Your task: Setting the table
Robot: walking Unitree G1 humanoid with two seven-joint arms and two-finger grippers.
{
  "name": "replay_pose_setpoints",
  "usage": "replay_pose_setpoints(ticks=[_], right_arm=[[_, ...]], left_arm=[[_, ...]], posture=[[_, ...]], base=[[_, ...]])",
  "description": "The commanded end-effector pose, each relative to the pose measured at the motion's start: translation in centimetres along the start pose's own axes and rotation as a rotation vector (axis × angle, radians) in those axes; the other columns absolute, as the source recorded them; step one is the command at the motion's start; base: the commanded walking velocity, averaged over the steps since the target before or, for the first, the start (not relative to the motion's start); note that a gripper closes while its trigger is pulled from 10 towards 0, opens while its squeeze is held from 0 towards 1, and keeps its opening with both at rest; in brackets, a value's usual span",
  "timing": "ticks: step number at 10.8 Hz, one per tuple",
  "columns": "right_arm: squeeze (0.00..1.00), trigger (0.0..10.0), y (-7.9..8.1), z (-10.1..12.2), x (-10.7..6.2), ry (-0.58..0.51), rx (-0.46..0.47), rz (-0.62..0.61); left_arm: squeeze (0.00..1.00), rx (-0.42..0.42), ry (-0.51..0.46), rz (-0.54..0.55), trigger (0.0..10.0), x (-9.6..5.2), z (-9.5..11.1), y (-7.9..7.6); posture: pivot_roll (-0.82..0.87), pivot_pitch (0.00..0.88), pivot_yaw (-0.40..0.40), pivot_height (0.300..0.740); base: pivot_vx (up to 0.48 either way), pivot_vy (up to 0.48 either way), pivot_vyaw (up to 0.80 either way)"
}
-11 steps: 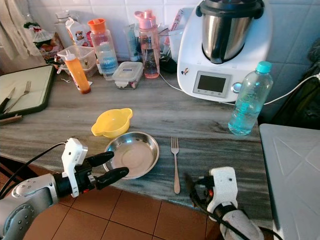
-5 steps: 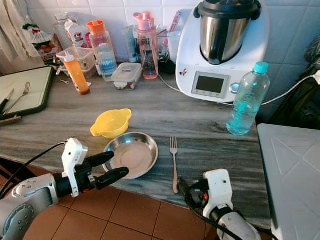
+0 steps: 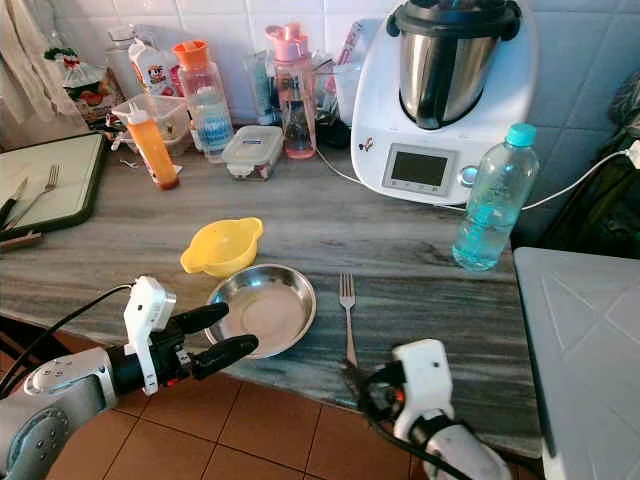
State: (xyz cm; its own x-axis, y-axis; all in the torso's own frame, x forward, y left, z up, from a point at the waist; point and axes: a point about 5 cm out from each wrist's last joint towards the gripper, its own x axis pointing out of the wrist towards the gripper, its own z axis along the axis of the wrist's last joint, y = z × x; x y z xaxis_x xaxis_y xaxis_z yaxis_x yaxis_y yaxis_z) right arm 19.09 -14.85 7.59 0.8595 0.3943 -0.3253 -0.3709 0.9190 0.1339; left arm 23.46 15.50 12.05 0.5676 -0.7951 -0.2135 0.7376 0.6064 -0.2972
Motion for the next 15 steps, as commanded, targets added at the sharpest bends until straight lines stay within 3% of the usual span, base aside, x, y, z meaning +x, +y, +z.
replay_pose_setpoints(ticks=[1,7,12,13,15], right_arm=[[1.0,10.0,1.2,-0.2,0.4,0.016,0.014,0.064],[1.0,10.0,1.5,0.0,0.6,0.006,0.005,0.08],[1.0,10.0,0.9,2.7,-1.0,-0.205,-0.044,0.077],[1.0,10.0,0.2,3.2,-1.2,-0.246,-0.055,0.018],[1.0,10.0,-1.6,2.9,-0.8,-0.204,-0.107,-0.093]], left_arm=[[0.0,0.021,0.019,-0.001,10.0,-0.1,0.2,0.0],[0.0,0.021,0.018,0.0,10.0,-0.1,0.1,0.1],[0.0,0.017,0.019,-0.01,10.0,0.0,0.1,0.0],[0.0,0.016,0.022,-0.013,10.0,0.0,0.0,0.0],[0.0,0.017,0.024,-0.017,10.0,0.1,0.0,0.0]], posture=[[0.06,0.012,0.096,0.74],[0.06,0.014,0.096,0.74],[0.04,0.012,0.101,0.74],[0.04,0.012,0.101,0.74],[0.04,0.007,0.1,0.74]], base=[[0.0,0.0,0.0],[0.0,0.0,0.0],[0.0,0.0,0.0],[0.0,0.0,0.0],[0.0,0.0,0.0]])
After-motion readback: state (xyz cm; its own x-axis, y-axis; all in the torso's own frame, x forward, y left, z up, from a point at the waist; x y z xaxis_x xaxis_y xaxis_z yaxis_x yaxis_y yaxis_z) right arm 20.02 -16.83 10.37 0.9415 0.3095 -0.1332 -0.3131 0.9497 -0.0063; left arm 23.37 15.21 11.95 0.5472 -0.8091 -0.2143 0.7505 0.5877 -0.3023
